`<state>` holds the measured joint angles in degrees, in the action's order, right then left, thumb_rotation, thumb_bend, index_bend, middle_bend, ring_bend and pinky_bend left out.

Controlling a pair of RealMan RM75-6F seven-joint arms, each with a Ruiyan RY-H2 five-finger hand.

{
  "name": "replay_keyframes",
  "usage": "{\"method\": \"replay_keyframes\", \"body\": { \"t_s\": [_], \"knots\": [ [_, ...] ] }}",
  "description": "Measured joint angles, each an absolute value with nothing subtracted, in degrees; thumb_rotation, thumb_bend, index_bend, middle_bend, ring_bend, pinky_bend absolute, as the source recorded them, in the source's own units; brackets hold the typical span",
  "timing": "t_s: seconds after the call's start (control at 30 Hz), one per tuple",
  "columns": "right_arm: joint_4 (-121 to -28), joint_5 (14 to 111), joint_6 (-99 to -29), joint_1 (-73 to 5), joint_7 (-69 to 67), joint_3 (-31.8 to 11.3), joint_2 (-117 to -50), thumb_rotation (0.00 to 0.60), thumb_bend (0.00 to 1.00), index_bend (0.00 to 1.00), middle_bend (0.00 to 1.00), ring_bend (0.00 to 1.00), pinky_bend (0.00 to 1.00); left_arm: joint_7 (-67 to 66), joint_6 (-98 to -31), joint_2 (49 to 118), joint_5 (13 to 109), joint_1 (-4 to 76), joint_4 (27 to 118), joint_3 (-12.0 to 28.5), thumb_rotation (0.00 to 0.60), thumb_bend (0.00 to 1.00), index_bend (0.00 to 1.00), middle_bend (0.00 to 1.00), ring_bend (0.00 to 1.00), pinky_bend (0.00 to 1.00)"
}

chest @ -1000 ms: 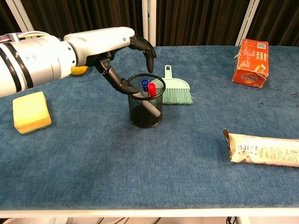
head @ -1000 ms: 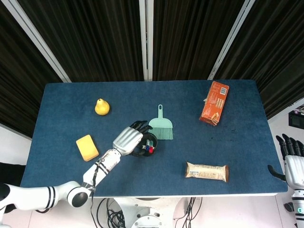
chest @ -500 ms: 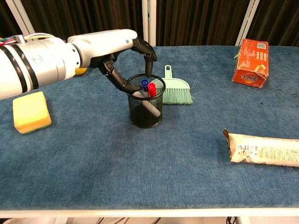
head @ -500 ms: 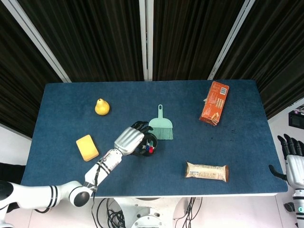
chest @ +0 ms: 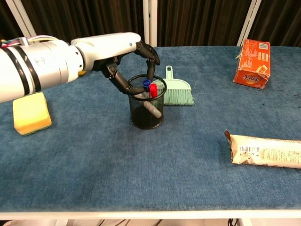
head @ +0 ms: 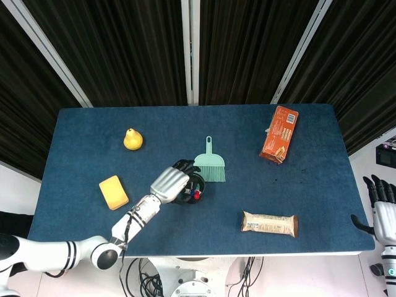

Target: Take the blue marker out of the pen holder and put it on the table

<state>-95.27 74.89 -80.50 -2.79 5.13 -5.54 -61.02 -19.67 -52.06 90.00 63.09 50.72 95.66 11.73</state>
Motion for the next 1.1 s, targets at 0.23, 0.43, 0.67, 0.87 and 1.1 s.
{"method": "replay_keyframes", "body": {
  "t_s": [0.23,0.43,0.67,0.87,1.1],
  "knots": [
    [-95.38,74.76,-80.27,-2.84,5.17,-5.51,-60.89,0.6,0.18,0.0,0.0,0.0,0.0,-19.27,-52.28,89.89,62.72,50.93,95.77,11.63,0.6,0.35,0.53,0.19,0.07,0.11],
    [-95.35,74.7,-80.12,-2.93,5.18,-5.5,-60.94,0.6,0.18,0.0,0.0,0.0,0.0,-18.78,-52.62,89.54,62.74,50.96,96.42,11.61,0.6,0.37,0.59,0.19,0.07,0.11],
    [-95.75,75.03,-80.71,-2.65,5.1,-5.42,-60.58,0.6,0.18,0.0,0.0,0.0,0.0,-16.86,-53.39,87.61,62.87,50.56,98.65,12.62,0.6,0.37,0.6,0.19,0.07,0.11],
    [-96.28,75.2,-80.94,-2.65,5.39,-5.48,-60.39,0.6,0.18,0.0,0.0,0.0,0.0,-14.91,-54.23,83.88,63.03,49.76,103.15,13.79,0.6,0.37,0.6,0.2,0.07,0.11],
    [-96.82,75.11,-81.35,-2.58,6.05,-5.55,-60.37,0.6,0.18,0.0,0.0,0.0,0.0,-13.26,-57.4,76.78,64.36,47.8,110.71,15.79,0.6,0.37,0.61,0.21,0.07,0.11]
  ]
}}
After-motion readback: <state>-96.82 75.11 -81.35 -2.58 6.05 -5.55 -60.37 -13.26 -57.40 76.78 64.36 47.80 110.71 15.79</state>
